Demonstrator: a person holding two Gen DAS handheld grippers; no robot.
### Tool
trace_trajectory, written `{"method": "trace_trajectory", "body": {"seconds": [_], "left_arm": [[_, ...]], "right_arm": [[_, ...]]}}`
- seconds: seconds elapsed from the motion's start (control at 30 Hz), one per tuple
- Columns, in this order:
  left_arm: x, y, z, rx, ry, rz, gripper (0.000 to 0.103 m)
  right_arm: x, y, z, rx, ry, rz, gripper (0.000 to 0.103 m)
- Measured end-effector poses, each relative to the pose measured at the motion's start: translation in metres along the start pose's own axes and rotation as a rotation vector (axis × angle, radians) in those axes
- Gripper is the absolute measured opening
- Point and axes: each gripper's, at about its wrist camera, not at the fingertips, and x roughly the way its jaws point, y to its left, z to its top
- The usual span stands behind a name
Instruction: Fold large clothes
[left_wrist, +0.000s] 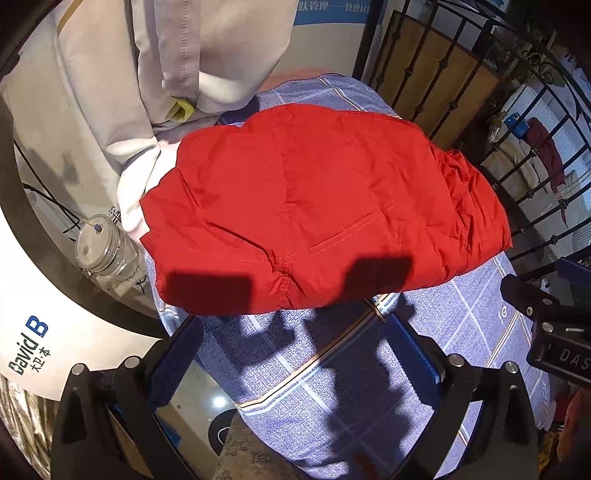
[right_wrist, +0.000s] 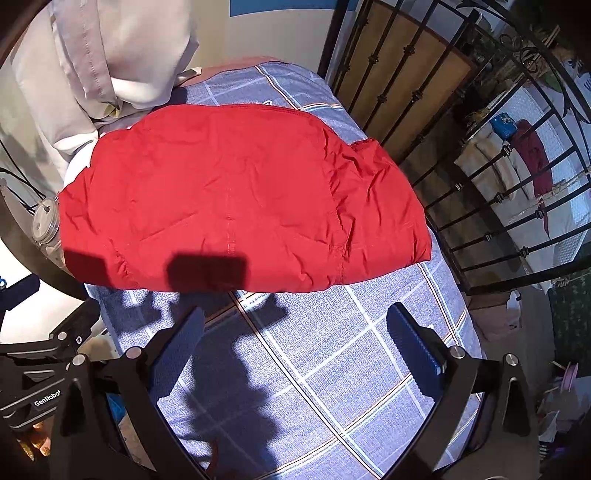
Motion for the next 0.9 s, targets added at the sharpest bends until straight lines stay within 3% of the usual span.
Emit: {"method": "trace_trajectory", "body": {"seconds": [0.1, 0.27, 0.8, 0.9], "left_arm": [[-0.0036, 0.0008, -0.0003, -0.003, -0.042, 0.015, 0.097], [-0.0048, -0.0026, 0.0017, 0.028, -0.043, 0.049, 0.097], [-0.0086, -0.0027, -0.0014, 0.034, -0.071, 0.036, 0.097], [-0.0082, -0.0061, -0.0016, 0.068, -0.072, 0.074, 0.097]], "right_arm": [[0.0005, -0.0027, 0.0, 0.009, 0.0, 0.001, 0.098], [0.0011, -0.0026, -0.0002, 0.006, 0.0, 0.005, 0.098], [0.0018, -0.0009, 0.0016, 0.015, -0.005, 0.013, 0.098], [0.0033, 0.0007, 0.0018, 0.013, -0.001, 0.006, 0.098]]}}
